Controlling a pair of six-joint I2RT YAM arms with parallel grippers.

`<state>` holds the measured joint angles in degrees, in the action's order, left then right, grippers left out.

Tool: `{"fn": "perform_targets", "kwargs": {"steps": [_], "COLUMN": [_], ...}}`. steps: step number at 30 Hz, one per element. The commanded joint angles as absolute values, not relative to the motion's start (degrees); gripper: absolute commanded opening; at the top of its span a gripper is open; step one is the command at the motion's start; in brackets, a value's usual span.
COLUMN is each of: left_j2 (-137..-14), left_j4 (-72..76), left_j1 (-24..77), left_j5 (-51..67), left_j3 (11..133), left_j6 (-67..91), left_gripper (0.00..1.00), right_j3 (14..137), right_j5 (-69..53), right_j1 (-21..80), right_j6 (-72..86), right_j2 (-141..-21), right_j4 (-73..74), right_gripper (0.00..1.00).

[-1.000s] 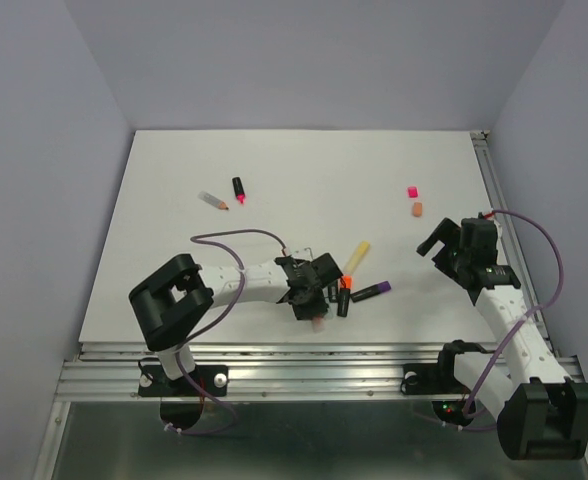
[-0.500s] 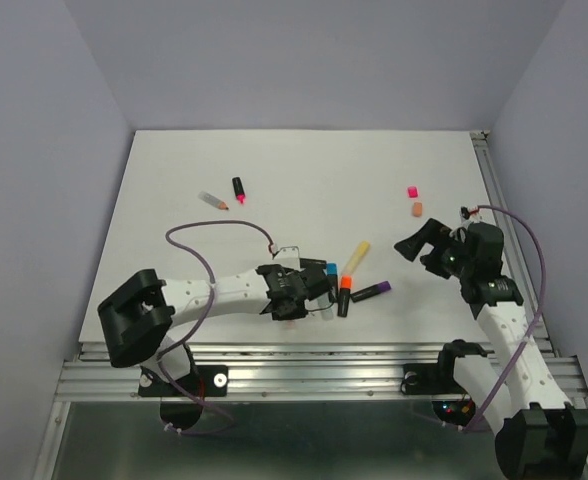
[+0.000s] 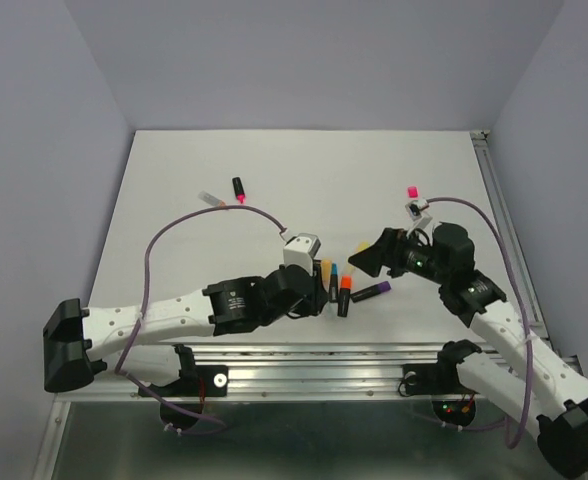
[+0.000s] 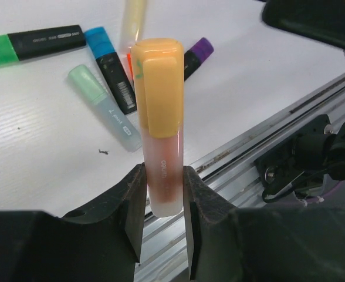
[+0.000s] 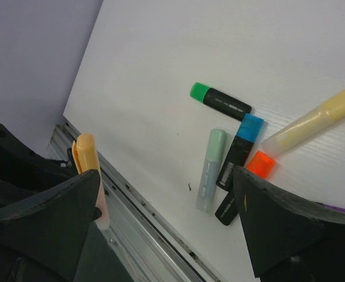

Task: Open the pen caps

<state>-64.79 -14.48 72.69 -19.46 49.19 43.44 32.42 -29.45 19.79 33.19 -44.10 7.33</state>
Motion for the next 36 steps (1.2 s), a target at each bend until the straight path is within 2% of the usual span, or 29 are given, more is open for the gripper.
{"fn": "perform_targets", "kwargs": {"steps": [1, 6, 12, 15, 17, 20, 27, 32, 33, 36], "left_j2": [-65.6, -68.2, -69.0, -68.8, -68.6, -67.9, -67.4, -66.9, -66.6, -66.8], "left_j4": [-7.6, -7.2, -7.0, -6.9, -6.9, -6.9, -6.8, -6.8, -6.7, -6.2], "left_j1": [72.9, 72.9, 72.9, 72.9, 72.9, 72.9, 72.9, 72.9, 72.9, 73.3], "left_j5": [-18.6, -18.8, -19.2, -19.2, -19.3, -20.1, -20.1, -18.4, -17.4, -14.8], "left_j3": [49.4, 50.4, 50.4, 50.3, 50.2, 49.6, 48.9, 48.2, 47.8, 45.6], "left_j6": [38.7, 39.5, 40.2, 40.4, 40.6, 41.3, 42.4, 43.6, 44.1, 46.7], "left_gripper": [0.00, 0.00, 0.00, 0.00, 0.00, 0.00, 0.00, 0.00, 0.00, 0.00], "right_j3": [37.1, 38.9, 38.8, 39.4, 40.1, 40.5, 40.0, 40.3, 40.6, 42.1], "right_j5": [-20.7, -9.9, -6.9, -4.8, -2.7, -0.5, 1.8, 4.1, 5.1, 9.7], "right_j1": [28.5, 37.9, 42.9, 44.6, 46.0, 46.8, 47.5, 47.6, 47.6, 47.6], "right_j6": [35.8, 35.9, 38.4, 38.8, 39.3, 40.0, 41.3, 41.4, 41.3, 41.0], "right_j2": [-47.0, -51.8, -54.4, -56.3, -57.0, -57.7, -57.2, -58.1, -58.3, -58.6], "right_j4": [-1.8, -2.2, -6.5, -6.2, -5.1, -4.0, -4.0, -4.0, -4.0, -3.6], "right_gripper": [1.00, 0.99, 0.95, 0.89, 0.81, 0.63, 0.36, 0.11, 0.01, 0.01]}}
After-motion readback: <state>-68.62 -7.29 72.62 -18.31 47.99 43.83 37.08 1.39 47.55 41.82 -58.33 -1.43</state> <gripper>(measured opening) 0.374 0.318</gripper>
